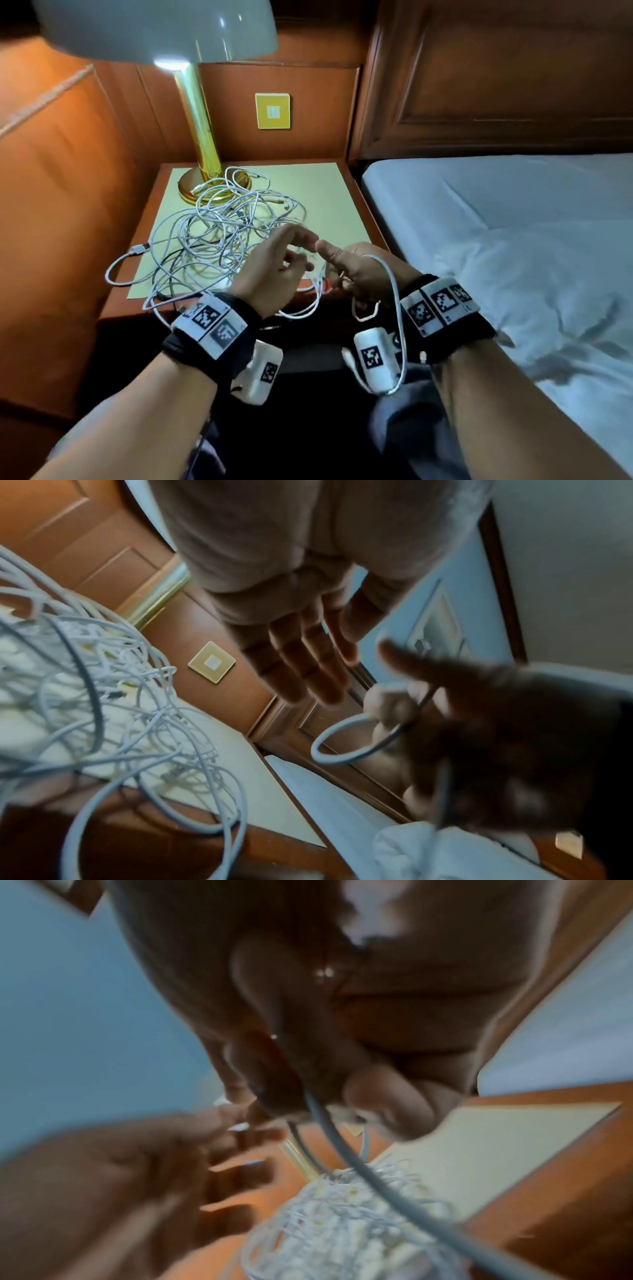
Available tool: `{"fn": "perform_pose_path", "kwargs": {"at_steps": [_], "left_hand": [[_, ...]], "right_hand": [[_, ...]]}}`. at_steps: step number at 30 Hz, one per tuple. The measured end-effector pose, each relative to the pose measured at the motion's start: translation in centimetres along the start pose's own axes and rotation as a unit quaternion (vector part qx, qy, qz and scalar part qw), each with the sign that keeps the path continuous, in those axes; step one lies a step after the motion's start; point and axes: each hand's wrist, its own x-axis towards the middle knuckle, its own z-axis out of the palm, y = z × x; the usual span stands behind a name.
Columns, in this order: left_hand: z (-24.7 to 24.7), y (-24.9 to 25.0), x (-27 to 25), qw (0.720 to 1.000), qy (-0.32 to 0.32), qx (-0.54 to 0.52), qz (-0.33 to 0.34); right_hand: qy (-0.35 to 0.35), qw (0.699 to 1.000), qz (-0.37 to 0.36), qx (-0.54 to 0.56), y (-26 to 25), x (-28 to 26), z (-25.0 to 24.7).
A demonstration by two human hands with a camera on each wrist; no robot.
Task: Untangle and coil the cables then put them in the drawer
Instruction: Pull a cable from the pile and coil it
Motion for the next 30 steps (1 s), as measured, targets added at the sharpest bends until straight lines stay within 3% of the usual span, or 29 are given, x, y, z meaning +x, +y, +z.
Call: {"fn": "perform_pose_path", "kwargs": {"at_steps": [4, 8, 11, 15, 21, 26, 30], "left_hand": [[-0.4, 0.8, -2.7, 0.992, -0.087, -0.049, -0.083], [0.2, 0.9, -6.2, 0.979, -0.165, 0.034, -0.117], [-0.4, 0.0, -7.6, 0.987, -0.113, 0.064, -0.097], [-2.5, -1.0, -9.0, 0.998, -0.055, -0.002, -0.035], [-3.7, -1.7, -10.0, 0.998, 0.032, -0.058, -0.005], [-5.1, -2.7, -10.2, 0.984, 0.077, 0.095, 0.127], [-7.6, -4.4, -10.3, 0.963, 0.058, 0.238, 0.108]], "right_hand": [[0.104, 0.988, -0.034, -0.108, 2.1, -1.4, 1.2], [0.17, 0.979, -0.076, -0.078, 2.3, -2.4, 2.8], [0.113, 0.984, -0.136, -0.036, 0.8, -3.7, 4.5], [0.004, 0.985, -0.17, 0.02, -0.4, -4.8, 7.2], [-0.096, 0.963, -0.137, 0.209, -1.5, -5.4, 7.9], [-0.189, 0.931, -0.081, 0.303, -1.5, -4.5, 8.1], [-0.218, 0.929, -0.043, 0.296, -1.5, -3.5, 8.3]]}}
